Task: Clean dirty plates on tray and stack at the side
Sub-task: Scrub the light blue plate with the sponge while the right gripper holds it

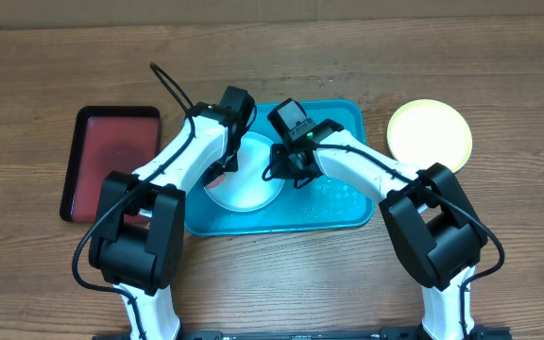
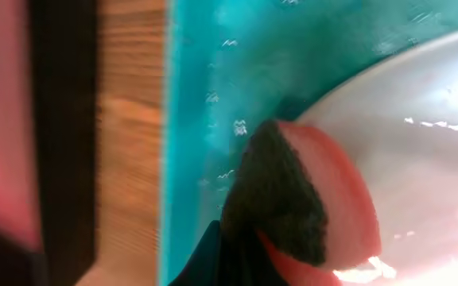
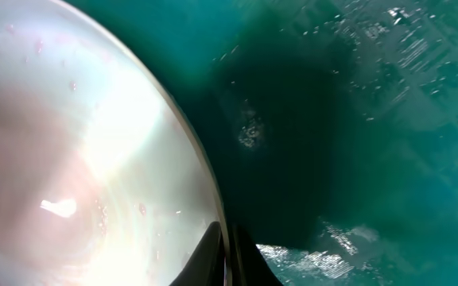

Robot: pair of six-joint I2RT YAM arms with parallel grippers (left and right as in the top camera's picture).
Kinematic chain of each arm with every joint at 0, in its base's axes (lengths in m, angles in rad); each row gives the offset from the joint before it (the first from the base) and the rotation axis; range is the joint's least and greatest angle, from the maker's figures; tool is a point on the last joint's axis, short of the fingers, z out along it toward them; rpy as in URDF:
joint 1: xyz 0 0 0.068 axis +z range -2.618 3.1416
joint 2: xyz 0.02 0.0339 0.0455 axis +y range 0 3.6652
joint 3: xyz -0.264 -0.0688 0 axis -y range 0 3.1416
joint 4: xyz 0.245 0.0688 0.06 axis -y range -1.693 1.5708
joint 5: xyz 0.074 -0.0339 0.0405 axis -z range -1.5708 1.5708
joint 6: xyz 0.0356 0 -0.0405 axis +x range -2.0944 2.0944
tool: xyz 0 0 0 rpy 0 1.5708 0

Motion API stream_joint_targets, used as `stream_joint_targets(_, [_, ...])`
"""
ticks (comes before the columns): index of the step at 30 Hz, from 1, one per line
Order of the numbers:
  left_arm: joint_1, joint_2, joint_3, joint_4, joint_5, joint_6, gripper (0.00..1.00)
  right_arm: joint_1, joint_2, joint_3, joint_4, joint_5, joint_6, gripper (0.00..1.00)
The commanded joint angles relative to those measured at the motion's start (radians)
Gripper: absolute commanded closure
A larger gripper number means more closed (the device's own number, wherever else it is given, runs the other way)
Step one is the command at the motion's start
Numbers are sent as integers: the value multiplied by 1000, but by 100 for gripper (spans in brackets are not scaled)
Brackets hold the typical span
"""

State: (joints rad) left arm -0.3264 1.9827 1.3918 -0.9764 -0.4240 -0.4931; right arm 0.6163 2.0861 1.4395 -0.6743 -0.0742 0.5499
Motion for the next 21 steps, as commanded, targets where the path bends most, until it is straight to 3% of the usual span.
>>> stream_joint_targets(1, [23, -19, 111, -61, -126, -141, 96, -8, 18, -11, -10, 34, 1, 96])
stream_joint_targets(6, [94, -80, 169, -65, 37, -142, 96, -8, 4, 46, -46, -62, -14, 96])
stream_joint_targets(12, [309, -105, 164, -78, 308, -66, 96, -5, -57, 138, -121, -56, -88, 96])
stream_joint_targets(21, [583, -105, 34, 13, 418, -28, 96, 17, -158, 223, -208, 125, -88, 96])
